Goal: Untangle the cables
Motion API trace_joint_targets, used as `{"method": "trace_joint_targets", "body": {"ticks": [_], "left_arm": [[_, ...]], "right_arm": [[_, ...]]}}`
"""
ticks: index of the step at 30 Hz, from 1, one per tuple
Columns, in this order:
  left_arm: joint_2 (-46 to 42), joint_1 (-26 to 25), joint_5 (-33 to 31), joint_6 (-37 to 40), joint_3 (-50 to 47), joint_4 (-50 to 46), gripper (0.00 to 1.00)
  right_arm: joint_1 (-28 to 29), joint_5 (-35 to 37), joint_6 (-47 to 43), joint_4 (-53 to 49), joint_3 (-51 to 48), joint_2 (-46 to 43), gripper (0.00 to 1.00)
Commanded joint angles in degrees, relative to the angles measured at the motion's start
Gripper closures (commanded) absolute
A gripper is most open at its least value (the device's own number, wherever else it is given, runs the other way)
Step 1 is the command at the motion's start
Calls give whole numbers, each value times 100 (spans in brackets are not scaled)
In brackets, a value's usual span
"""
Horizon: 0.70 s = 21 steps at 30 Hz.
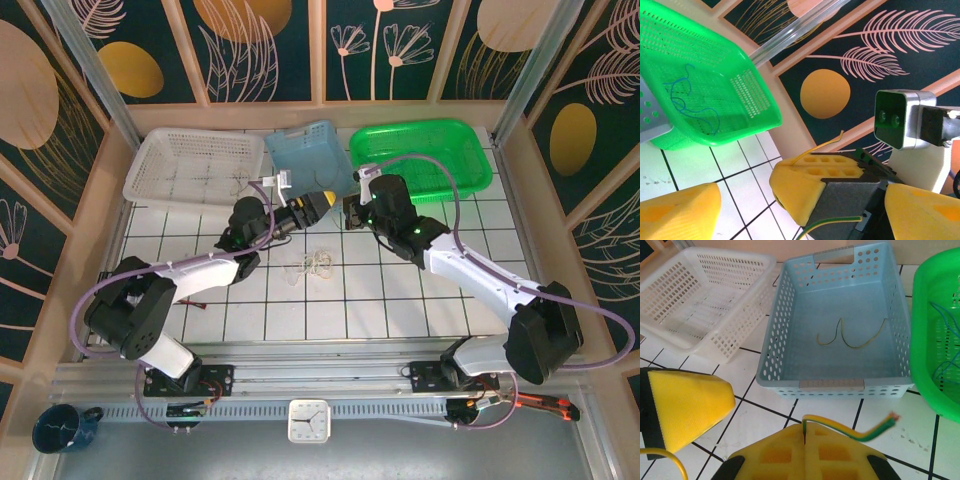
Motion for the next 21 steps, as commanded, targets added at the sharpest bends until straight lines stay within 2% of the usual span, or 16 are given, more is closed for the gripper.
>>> {"method": "trace_joint_targets", "body": {"ticks": [1,4,8,13,17,21], "left_arm": [[101,25,135,-43,188,363,18],[192,18,165,-42,254,386,24],[300,17,183,-50,299,455,39],[354,10,129,-87,331,539,68],[261,11,-64,4,340,468,99],[98,27,-330,340,518,37,100]], "right_arm": [[3,-48,110,175,-34,26,100],[14,-57,124,182,-48,22,100],[19,-58,180,218,-109,-9,100],[-4,2,333,335,-282,-98,100],[-180,194,775,494,-576,-212,100],[-556,283,1534,666,-1005,-360,100]]}}
